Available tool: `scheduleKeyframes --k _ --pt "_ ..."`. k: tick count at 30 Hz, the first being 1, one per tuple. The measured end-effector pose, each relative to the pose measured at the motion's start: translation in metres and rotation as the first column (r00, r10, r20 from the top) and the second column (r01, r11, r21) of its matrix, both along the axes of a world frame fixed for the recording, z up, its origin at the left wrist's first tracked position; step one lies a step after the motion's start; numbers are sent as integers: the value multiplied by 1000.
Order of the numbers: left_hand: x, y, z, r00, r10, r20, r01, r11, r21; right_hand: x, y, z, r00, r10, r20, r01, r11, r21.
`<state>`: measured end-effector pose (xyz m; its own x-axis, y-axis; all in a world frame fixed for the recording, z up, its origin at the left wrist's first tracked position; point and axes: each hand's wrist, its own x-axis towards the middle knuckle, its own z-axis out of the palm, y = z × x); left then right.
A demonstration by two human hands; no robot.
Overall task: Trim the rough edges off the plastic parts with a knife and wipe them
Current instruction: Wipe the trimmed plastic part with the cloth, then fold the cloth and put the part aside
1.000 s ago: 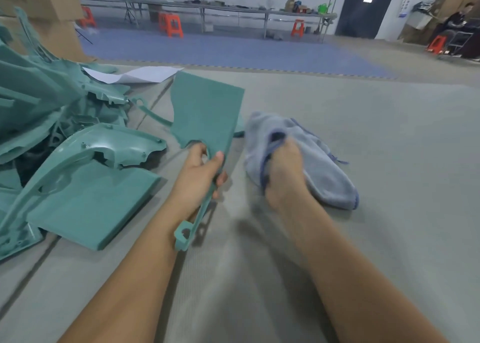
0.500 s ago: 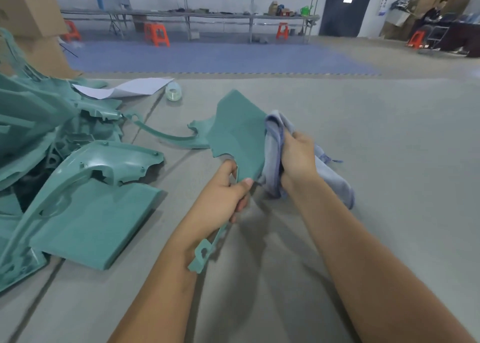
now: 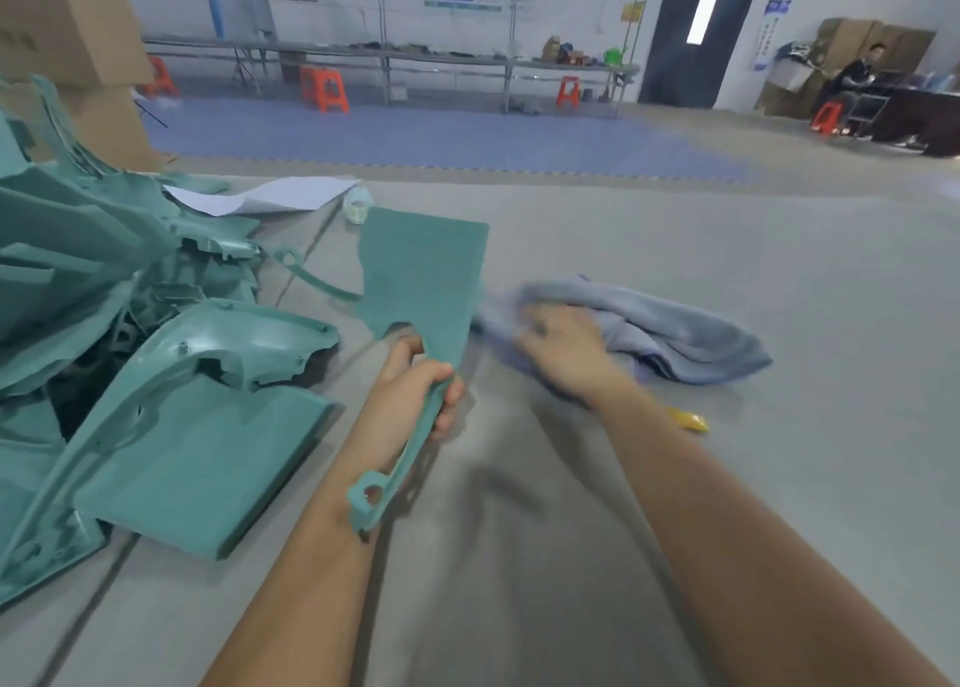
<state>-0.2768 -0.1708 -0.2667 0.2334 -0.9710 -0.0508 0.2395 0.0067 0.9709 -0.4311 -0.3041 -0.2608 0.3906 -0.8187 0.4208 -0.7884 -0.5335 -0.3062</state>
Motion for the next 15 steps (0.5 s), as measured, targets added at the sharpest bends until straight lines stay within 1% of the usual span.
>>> scheduleKeyframes --k 1,2,3,4,5,6,7,8,9,10,12,13,15 --pt "-3 1 -1 999 -46 -5 46 999 6 1 2 -14 976 1 -216 1 1000 11" --pt "-7 1 -1 997 -83 1 83 996 17 5 8 -24 956 17 -291 -9 1000 28" --pt "-10 2 -2 994 -110 22 109 994 29 8 13 -28 980 60 -187 -55 998 34" --pt "-13 3 -4 991 -128 50 126 991 37 11 20 -24 992 82 99 -92 991 100" --pt "-15 4 -5 986 -143 81 140 989 43 12 24 -12 880 37 473 -158 963 218" --pt "-17 5 -5 982 -156 108 152 987 46 7 26 -2 659 -77 748 -241 921 307" --pt "-19 6 -4 976 -172 131 167 985 45 -2 30 4 403 -197 894 -336 876 345" --pt "-20 6 -4 969 -194 154 190 981 40 -11 37 8 212 -298 931 -426 829 363" --pt "-20 6 -3 958 -225 177 222 974 34 -20 45 8 127 -343 931 -496 791 359" --pt "-21 7 -3 943 -262 207 261 965 33 -28 53 9 135 -354 926 -518 771 370" --pt "-25 8 -2 905 -342 252 340 939 50 -43 64 12 240 -338 910 -440 798 413" --pt "-29 9 -3 892 -384 239 379 923 65 -51 68 13 272 -329 904 -379 827 415" --pt "-37 13 -2 877 -463 127 453 886 99 -63 76 13 307 -331 892 -286 862 418"
